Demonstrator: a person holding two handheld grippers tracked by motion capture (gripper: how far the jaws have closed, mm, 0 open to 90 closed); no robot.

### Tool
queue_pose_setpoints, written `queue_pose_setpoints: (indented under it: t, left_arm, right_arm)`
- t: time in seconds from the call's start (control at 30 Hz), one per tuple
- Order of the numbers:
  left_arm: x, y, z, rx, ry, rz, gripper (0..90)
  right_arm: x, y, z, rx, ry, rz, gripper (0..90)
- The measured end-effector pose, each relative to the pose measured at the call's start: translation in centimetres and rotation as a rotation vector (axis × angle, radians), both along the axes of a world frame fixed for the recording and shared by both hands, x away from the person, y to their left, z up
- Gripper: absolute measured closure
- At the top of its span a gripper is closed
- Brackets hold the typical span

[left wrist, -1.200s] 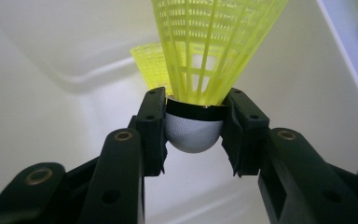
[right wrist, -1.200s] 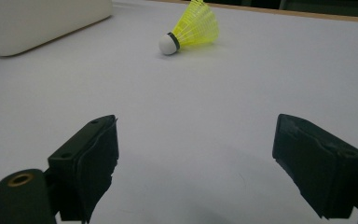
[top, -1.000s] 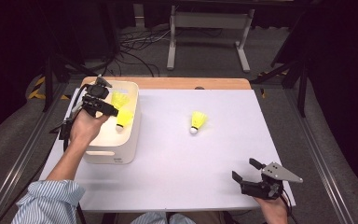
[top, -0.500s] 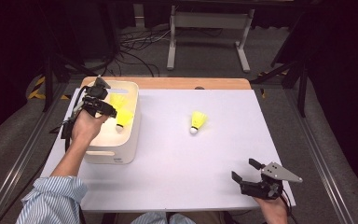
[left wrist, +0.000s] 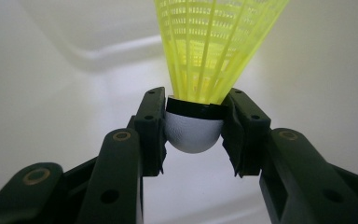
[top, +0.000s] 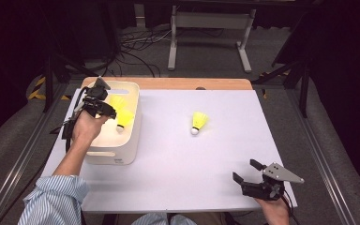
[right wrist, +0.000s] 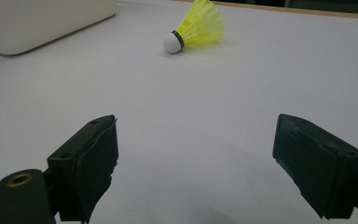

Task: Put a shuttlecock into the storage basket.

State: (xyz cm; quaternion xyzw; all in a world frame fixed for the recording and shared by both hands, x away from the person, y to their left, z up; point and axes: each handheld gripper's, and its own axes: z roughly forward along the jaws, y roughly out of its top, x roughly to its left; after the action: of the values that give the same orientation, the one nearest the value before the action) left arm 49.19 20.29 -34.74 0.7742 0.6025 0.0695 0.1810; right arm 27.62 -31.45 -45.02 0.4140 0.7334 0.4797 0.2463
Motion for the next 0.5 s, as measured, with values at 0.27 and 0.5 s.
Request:
queue_pose_setpoints:
  t: [0.27, 0.5]
  left_arm:
    - [-0.17, -0.07, 0.19, -0.01, -0.01, 0.003, 52.4]
    - [-0.39, -0.08, 0.46, -0.012, -0.024, -0.003, 44.0]
  right_arm:
    - [-0.06, -0.12, 0.08, 0.005, -0.01, -0.011, 14.7]
    - [-0.03, -0.03, 0.05, 0.0, -0.006, -0.007, 14.6]
